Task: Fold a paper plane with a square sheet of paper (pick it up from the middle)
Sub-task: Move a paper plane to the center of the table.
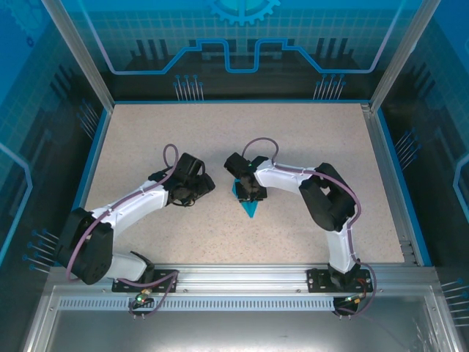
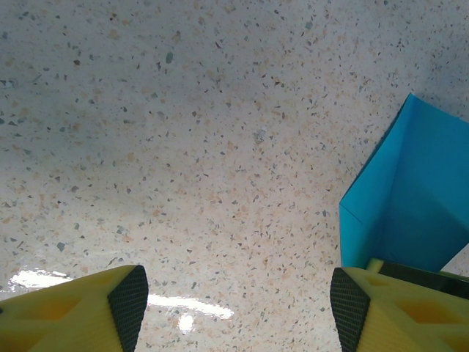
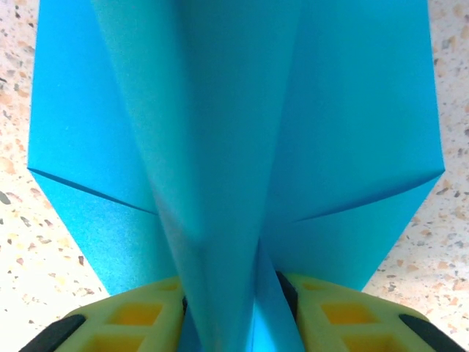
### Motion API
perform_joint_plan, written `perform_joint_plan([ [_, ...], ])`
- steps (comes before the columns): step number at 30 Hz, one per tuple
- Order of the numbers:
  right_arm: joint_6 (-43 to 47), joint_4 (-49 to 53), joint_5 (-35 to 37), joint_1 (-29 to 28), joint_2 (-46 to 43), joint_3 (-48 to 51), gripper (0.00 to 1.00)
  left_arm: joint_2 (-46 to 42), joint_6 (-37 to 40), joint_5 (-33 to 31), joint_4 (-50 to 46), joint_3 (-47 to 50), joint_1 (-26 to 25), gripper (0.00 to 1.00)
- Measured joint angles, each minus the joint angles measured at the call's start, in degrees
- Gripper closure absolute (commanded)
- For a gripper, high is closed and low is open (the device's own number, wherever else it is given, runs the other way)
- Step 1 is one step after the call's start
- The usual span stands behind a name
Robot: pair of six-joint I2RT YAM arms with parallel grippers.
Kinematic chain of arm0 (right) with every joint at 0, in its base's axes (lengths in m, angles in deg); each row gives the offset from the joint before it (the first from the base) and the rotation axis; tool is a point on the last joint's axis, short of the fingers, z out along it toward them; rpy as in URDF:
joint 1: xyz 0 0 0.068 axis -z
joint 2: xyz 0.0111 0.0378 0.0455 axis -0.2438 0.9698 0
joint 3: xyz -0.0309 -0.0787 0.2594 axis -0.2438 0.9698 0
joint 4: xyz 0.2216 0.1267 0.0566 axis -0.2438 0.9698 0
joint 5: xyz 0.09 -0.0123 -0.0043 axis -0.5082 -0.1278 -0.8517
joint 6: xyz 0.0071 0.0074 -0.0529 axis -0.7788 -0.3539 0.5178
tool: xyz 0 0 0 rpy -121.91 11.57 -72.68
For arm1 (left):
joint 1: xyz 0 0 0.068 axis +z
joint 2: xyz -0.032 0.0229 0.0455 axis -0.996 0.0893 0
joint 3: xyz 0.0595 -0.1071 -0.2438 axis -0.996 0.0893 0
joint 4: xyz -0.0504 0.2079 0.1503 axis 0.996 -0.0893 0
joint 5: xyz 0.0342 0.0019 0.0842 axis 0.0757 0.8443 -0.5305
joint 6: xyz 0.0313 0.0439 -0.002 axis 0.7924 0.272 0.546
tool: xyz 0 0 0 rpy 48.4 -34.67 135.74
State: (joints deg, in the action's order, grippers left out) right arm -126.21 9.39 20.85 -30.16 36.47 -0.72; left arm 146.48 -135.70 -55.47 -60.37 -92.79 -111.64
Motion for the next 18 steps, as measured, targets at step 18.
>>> perform_joint_plan([
  [18, 1.4, -0.2, 0.5, 0.0, -12.6, 1.7, 0.43, -4.6, 3.5, -2.2, -0.2, 0.0, 0.0, 0.26],
])
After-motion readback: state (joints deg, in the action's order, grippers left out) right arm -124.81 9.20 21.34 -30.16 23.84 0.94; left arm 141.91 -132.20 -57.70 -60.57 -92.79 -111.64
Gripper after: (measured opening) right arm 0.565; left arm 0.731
